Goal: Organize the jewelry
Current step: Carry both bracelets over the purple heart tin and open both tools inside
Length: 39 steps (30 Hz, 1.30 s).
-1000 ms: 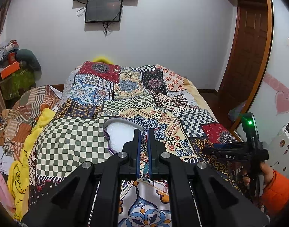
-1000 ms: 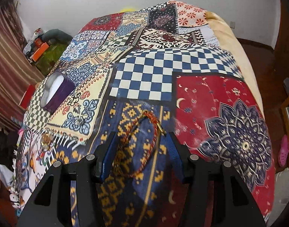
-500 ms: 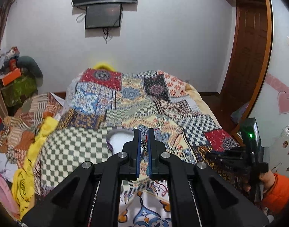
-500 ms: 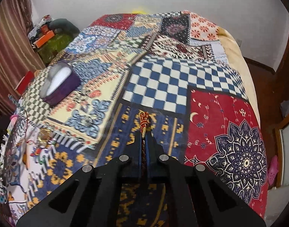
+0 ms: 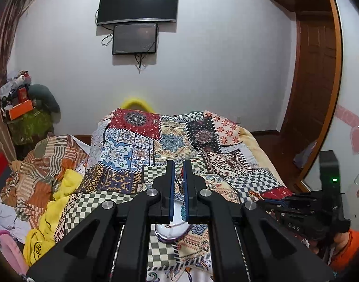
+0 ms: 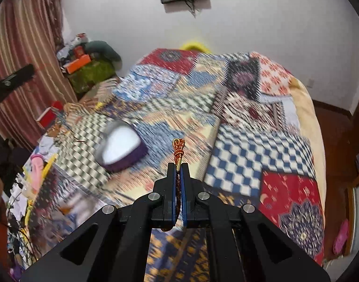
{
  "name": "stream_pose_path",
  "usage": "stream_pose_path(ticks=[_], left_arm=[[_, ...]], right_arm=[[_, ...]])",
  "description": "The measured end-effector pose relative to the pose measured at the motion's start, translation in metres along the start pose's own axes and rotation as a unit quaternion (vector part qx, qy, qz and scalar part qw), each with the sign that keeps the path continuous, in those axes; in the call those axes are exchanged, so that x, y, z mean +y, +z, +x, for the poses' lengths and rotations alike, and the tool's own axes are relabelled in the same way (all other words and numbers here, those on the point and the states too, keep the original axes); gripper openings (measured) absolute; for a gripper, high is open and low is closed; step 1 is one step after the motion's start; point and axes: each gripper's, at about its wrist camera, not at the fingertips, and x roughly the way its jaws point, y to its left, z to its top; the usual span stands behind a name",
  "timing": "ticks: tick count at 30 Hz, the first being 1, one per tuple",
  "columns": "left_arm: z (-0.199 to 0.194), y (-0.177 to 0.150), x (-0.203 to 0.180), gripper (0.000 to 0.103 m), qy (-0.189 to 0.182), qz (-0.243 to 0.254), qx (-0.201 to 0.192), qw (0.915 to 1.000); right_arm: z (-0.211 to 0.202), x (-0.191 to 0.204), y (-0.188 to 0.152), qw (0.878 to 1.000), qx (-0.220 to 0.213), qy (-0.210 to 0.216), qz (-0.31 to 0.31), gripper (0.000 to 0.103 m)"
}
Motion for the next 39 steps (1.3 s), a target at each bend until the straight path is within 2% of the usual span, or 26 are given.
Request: stream_pose_path(ticks=[8,14,22,28,34,39], left_arm=[[0.041,0.0,0.02,0.005,-0.012,-0.032,0.034,0.9988],[0.073,-0.017,0.028,0.005,-0.017,-0.048,0.071,0.9962],[0.111,-0.043,0.037,0.005,-0.04,-0.066,0.129,0.9887],[0.125,-0.055,0.046,0.005,-0.047,-0.076,0.151,0.9845],[0.133,-0.068,0.047,0.005,-0.038,-0.058,0.172,0.9826],[0.136,-0.076,0.053,0.005,-0.035,-0.061,0.186,0.98]], right_arm=[[0.021,0.034,0.024,0.999,-0.013,0.031,-0.024,0.003],[0.048,0.044,0.034,0.998,0.005,0.049,-0.031,0.003],[0.081,0.052,0.041,0.996,0.042,0.061,-0.041,0.003],[0.1,0.054,0.044,0.995,0.061,0.061,-0.04,0.003],[0.113,0.06,0.044,0.993,0.079,0.068,-0.047,0.003],[0.122,0.065,0.042,0.992,0.09,0.062,-0.061,0.003]])
